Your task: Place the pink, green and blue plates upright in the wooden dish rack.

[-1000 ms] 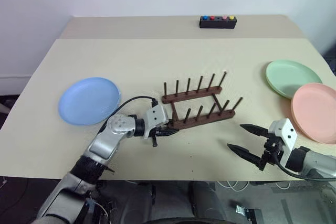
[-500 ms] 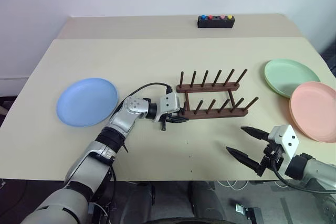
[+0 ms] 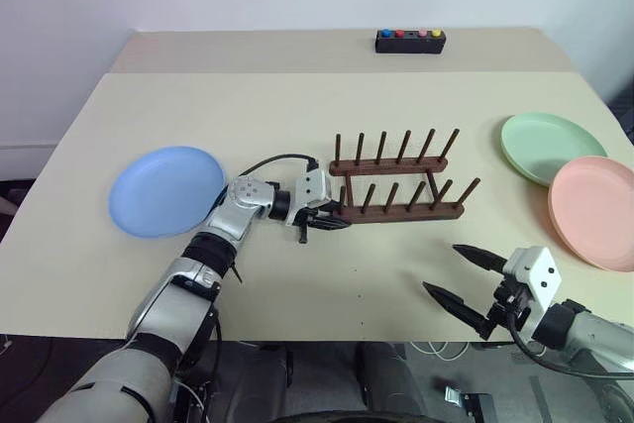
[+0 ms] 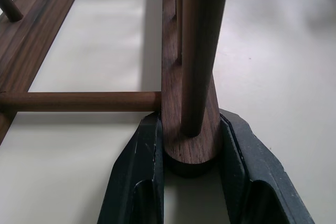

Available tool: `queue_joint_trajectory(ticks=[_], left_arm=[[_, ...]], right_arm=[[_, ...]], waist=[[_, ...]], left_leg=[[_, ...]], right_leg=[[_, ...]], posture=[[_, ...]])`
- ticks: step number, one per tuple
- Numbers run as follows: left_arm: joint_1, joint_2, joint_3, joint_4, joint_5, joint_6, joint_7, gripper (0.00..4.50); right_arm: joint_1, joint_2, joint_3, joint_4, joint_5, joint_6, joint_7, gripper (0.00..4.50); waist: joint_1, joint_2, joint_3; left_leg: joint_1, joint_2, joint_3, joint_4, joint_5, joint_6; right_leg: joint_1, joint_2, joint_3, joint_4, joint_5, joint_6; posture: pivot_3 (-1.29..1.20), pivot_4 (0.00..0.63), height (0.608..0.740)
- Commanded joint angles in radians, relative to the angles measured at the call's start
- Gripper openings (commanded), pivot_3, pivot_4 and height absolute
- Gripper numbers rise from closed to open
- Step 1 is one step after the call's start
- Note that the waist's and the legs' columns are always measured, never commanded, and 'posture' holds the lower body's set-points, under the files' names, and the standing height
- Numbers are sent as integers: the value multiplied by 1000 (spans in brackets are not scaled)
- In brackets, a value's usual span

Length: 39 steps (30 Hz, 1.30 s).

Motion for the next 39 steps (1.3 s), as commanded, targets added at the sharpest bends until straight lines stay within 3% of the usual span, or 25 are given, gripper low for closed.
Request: queue_joint_trajectory(ticks=[1, 8, 13, 14, 17, 23, 24, 32, 39], left_arm=[[-30, -4, 21, 37, 11, -31, -10, 769], [-47, -19, 31, 57, 21, -57, -10, 4286], [-20, -1, 44, 5, 11, -37, -14, 4441], [-9, 7, 49, -12, 7, -26, -9, 4480], [44, 34, 62, -101, -3, 22, 8, 3652], [170, 89, 70, -328, -5, 131, 50, 517], [191, 97, 71, -363, -4, 153, 61, 62], [289, 87, 35, -576, -25, 276, 98, 62], [300, 46, -18, -612, 8, 306, 143, 62]], right_arm=[[32, 21, -5, -19, -11, -42, -2, 4500], [56, 26, -16, -56, -7, -31, -22, 4500], [26, 19, -33, -56, 1, 0, -53, 4500], [5, 18, -36, -40, -14, 3, -70, 4245], [-35, 5, -36, 7, -54, 14, -97, 3127], [-82, -13, -20, 57, -91, 34, -112, 48], [-95, -17, -15, 71, -109, 42, -125, 0], [-194, -20, 48, 158, -206, 41, -171, 0], [-289, -27, 93, 241, -269, 32, -193, 0]], waist=[[0, 0, 0], [-1, 0, 0], [-1, 0, 0], [-2, 0, 0], [-4, 0, 0], [0, 0, 0], [0, 0, 0], [0, 0, 0], [-1, 1, 0]], left_leg=[[0, 0, 0, 0, 0, 0], [0, 0, 0, 0, 0, 0], [0, 0, 0, 0, 0, 0], [0, 0, 0, 0, 0, 0], [0, 0, 0, 0, 0, 0], [0, 0, -1, -1, 0, 0], [0, 0, -1, 0, 0, 0], [0, 0, -1, 0, 0, 0], [1, 0, -1, 0, 0, 0]], right_leg=[[0, 0, 0, 0, 0, 0], [0, 0, 0, 0, 0, 0], [0, 0, 0, 0, 0, 0], [0, 0, 0, 0, 0, 0], [0, 0, 0, 1, 0, 0], [-1, 0, 0, 1, 0, 0], [0, 0, 0, 1, 0, 0], [0, 0, 0, 1, 0, 0], [0, 0, 0, 1, 0, 0]], posture=[[0, 150, 740], [0, 150, 740], [0, 150, 740], [0, 150, 740], [0, 150, 740], [0, 150, 740], [0, 150, 740], [0, 150, 740], [0, 150, 740]])
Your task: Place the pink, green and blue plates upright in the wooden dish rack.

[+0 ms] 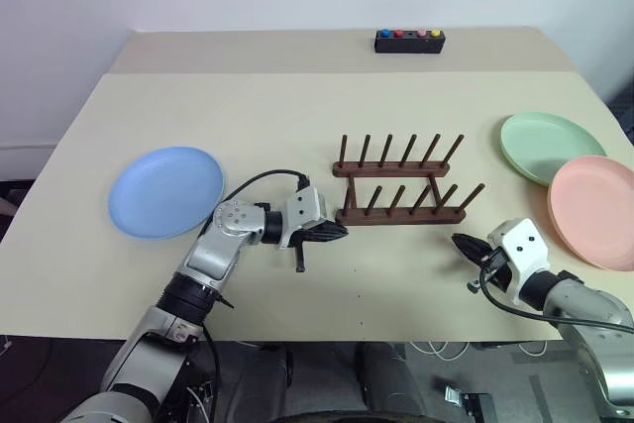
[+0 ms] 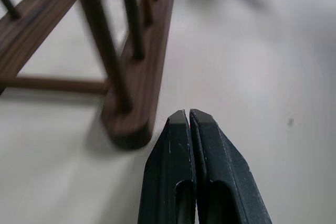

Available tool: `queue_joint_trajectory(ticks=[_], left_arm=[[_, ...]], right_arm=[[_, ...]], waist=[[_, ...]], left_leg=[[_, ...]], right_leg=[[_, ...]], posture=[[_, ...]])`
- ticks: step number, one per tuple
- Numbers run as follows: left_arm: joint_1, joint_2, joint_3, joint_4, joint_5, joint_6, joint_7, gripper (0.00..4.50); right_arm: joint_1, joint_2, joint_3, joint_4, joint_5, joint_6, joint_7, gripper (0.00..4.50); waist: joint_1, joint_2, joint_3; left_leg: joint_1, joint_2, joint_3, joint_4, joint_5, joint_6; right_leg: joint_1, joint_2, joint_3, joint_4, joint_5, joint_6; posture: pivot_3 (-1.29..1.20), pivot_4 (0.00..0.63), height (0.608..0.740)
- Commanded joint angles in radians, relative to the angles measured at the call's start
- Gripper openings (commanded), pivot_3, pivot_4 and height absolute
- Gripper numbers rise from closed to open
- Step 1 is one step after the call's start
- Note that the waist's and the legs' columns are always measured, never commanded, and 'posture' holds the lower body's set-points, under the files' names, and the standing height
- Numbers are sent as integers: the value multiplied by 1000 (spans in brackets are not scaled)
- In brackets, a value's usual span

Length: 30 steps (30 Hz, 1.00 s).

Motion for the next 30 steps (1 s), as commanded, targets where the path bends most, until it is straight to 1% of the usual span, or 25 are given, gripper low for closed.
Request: queue_joint_trajectory(ticks=[1, 11, 14, 24, 30], left_arm=[[-7, -19, -24, -9, 27, -11, 45, 62], [-49, -39, -21, 83, 73, -62, 153, 62], [-57, -41, -19, 101, 73, -75, 161, 62], [-113, -46, 3, 204, 90, -142, 245, 62], [-134, -44, 16, 243, 95, -176, 264, 62]], right_arm=[[-38, -12, 11, 38, -38, -19, -15, 0], [-150, -4, 56, 155, -85, -66, -13, 0], [-179, -2, 71, 188, -98, -85, -14, 0], [-310, 23, 113, 309, -143, -151, -53, 0], [-338, 31, 122, 340, -155, -176, -59, 0]], waist=[[0, 0, 0], [-1, 0, 0], [-1, 0, 0], [-2, 0, 0], [-3, 0, 0]], left_leg=[[0, 0, 0, 0, 0, 0], [0, 0, 0, 0, 0, 0], [0, 0, 0, 0, 0, 0], [1, 0, 0, 0, 0, 0], [1, 0, 0, 0, 0, 0]], right_leg=[[0, 0, 0, 0, 0, 0], [0, 0, 0, 0, 0, 0], [0, 0, 0, 0, 0, 0], [0, 0, 0, 0, 0, 0], [0, 0, 0, 0, 0, 0]], posture=[[0, 150, 740], [0, 150, 740], [0, 150, 740], [0, 150, 740], [0, 150, 740]])
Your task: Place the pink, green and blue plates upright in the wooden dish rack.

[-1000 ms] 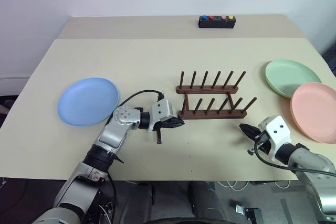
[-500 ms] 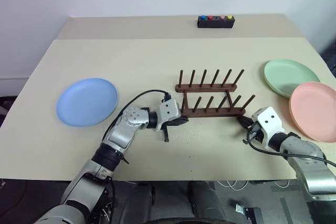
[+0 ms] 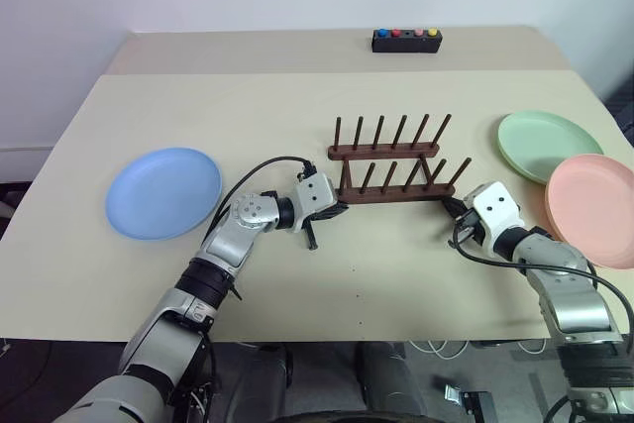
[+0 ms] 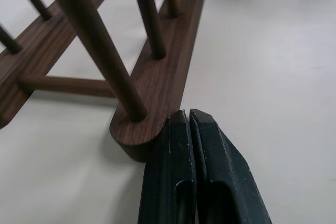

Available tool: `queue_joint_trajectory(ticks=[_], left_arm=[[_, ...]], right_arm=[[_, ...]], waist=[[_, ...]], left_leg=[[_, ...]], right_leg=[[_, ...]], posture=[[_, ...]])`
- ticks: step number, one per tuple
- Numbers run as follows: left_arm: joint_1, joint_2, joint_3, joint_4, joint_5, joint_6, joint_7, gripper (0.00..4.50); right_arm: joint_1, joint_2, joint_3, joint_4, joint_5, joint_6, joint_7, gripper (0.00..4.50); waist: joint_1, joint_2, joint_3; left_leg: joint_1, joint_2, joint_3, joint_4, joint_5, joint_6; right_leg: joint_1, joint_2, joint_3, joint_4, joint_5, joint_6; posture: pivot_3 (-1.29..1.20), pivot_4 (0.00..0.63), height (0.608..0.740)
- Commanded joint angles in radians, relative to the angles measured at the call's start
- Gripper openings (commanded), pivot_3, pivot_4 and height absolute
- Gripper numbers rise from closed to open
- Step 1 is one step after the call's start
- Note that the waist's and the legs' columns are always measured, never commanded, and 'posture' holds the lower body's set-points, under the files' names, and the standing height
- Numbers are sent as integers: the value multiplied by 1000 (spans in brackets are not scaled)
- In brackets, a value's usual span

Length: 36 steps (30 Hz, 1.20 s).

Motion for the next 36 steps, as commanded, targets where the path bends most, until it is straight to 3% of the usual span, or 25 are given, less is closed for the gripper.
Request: queue_joint_trajectory(ticks=[1, 11, 17, 21, 27, 28, 36], left_arm=[[-23, 2, 23, 12, 10, -38, 16, 62], [-32, 11, 27, 29, 3, -46, 5, 62], [39, 31, 19, -116, -79, 22, -115, 62], [102, 38, 14, -238, -143, 86, -180, 0], [148, 18, -6, -331, -216, 175, -244, 0], [148, 12, -7, -335, -224, 178, -248, 0], [139, -11, 24, -353, -285, 179, -279, 0]], right_arm=[[-16, 1, -6, 0, -5, -29, -8, 0], [-17, 2, -6, 2, -7, -42, -13, 0], [67, -35, -84, -140, 47, 32, 9, 0], [150, -72, -203, -264, 78, 112, -4, 1187], [265, -110, -355, -398, 62, 193, -28, 4278], [274, -118, -373, -402, 46, 204, -40, 4442], [273, -103, -399, -320, -8, 348, -141, 4442]], waist=[[0, 0, 0], [-1, 0, 0], [-1, 0, 0], [3, 0, 0], [3, 0, 0], [3, 0, 0], [3, 0, 0]], left_leg=[[0, 0, 0, 0, 0, 0], [0, 0, 0, 0, 0, 0], [0, 0, 0, -1, 0, 0], [-1, 0, 0, 0, 0, 0], [-1, 0, 0, 0, 0, 0], [-1, 0, 0, 0, 0, 0], [-1, 0, 0, 0, 0, 0]], right_leg=[[0, 0, 0, 0, 0, 0], [0, 0, 0, 0, 0, 0], [0, 0, 0, 0, 0, 0], [-1, 0, 0, 0, 0, 0], [0, 0, 0, 0, 0, 0], [0, 0, 0, 0, 0, 0], [0, 0, 0, 0, 0, 0]], posture=[[0, 150, 740], [0, 150, 740], [0, 150, 740], [0, 150, 740], [0, 150, 740], [0, 150, 740], [0, 150, 740]])
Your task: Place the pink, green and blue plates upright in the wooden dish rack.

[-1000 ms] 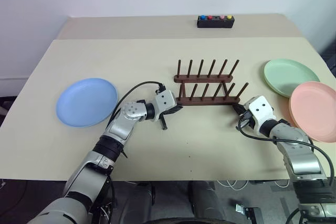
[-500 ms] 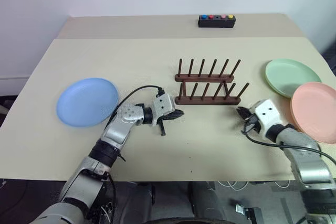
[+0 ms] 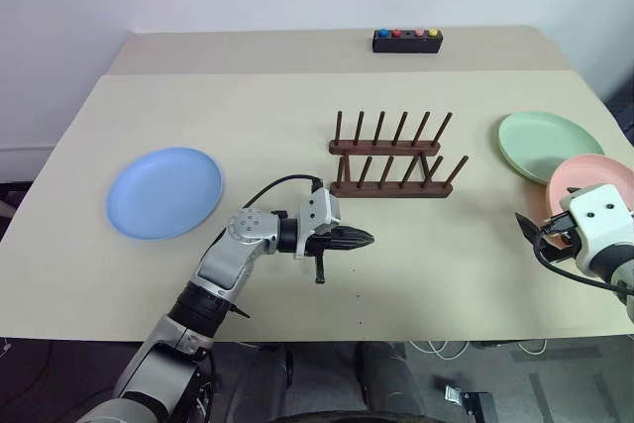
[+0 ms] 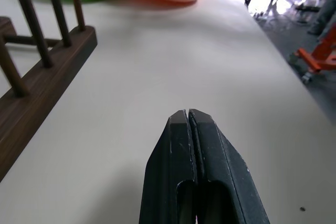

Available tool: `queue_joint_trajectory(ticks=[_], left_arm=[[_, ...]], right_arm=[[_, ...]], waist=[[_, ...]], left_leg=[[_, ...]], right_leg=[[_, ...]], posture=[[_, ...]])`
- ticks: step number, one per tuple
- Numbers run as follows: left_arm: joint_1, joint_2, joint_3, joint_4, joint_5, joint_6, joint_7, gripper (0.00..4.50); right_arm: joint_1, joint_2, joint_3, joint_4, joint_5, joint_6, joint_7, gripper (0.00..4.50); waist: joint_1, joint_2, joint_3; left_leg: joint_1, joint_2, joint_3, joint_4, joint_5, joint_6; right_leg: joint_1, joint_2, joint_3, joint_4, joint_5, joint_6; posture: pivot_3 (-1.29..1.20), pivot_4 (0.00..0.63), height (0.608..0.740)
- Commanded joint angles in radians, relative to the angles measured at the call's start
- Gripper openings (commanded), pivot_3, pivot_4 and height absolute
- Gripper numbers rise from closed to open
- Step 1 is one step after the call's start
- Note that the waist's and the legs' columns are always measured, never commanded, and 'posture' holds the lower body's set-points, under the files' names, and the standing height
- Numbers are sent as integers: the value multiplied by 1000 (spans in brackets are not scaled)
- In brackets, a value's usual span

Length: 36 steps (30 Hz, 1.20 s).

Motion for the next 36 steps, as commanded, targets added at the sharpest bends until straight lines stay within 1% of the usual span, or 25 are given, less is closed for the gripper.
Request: queue_joint_trajectory(ticks=[1, 4, 7, 14, 15, 23, 26, 29, 32, 36], left_arm=[[-12, -2, 28, -43, -40, -3, -7, 0], [-9, 3, 22, -42, -34, -9, -1, 0], [-2, 4, 19, -48, -29, -14, 7, 0], [6, 9, 18, -52, -27, -14, 12, 0], [7, 9, 17, -54, -27, -13, 13, 0], [6, 1, 6, -40, -19, -20, 17, 0], [-1, -3, 6, -28, -16, -28, 16, 0], [-14, -12, 17, -6, -14, -47, 24, 0], [-25, -18, 34, 7, -19, -54, 43, 0], [-23, -12, 28, 8, -15, -53, 49, 0]], right_arm=[[-27, 18, -24, 53, -26, 48, -70, 4442], [-29, 18, -18, 96, -30, 49, -81, 4442], [-25, 14, -11, 134, -36, 47, -88, 3628], [-19, 23, -2, 111, -35, 48, -86, 213], [-13, 23, -5, 97, -36, 55, -87, 32], [46, -2, -36, -74, -67, 92, -90, 32], [36, -42, -55, -115, -95, -5, -77, 32], [-5, -72, -83, -134, -78, -76, -51, 32], [-93, -88, -83, -165, 7, -146, 15, 32], [-290, -62, -36, -186, 260, -130, 126, 32]], waist=[[0, 0, 0], [0, 0, 0], [0, 0, 0], [0, 0, 0], [0, 0, 0], [0, 1, 0], [-1, 0, 0], [-1, 1, 0], [-2, 0, 0], [-5, 0, 0]], left_leg=[[0, 0, 0, 0, 0, 0], [0, 0, 0, 0, 0, 0], [0, 0, 0, 0, 0, 0], [0, 0, 0, 0, 0, 0], [0, 0, 0, 0, 0, 0], [0, 0, 0, 0, 0, 0], [0, 0, 0, 0, 0, 0], [0, 0, 0, 0, 0, 0], [0, 0, 0, 0, 0, 0], [0, 0, 0, 0, 0, 0]], right_leg=[[0, 0, 0, 0, 0, 0], [0, 0, 0, 0, 0, 0], [0, 0, 0, 0, 0, 0], [0, 0, 0, 0, 0, 0], [0, 0, 0, 0, 0, 0], [0, 0, 0, 0, 0, 0], [0, 0, 0, 0, 0, 0], [0, 0, 0, 0, 0, 0], [0, 0, 0, 0, 0, 0], [0, 0, 0, -1, 0, 0]], posture=[[0, 150, 740], [0, 150, 740], [0, 150, 740], [0, 150, 740], [0, 150, 740], [0, 150, 740], [0, 150, 740], [0, 150, 740], [0, 150, 740], [0, 150, 740]])
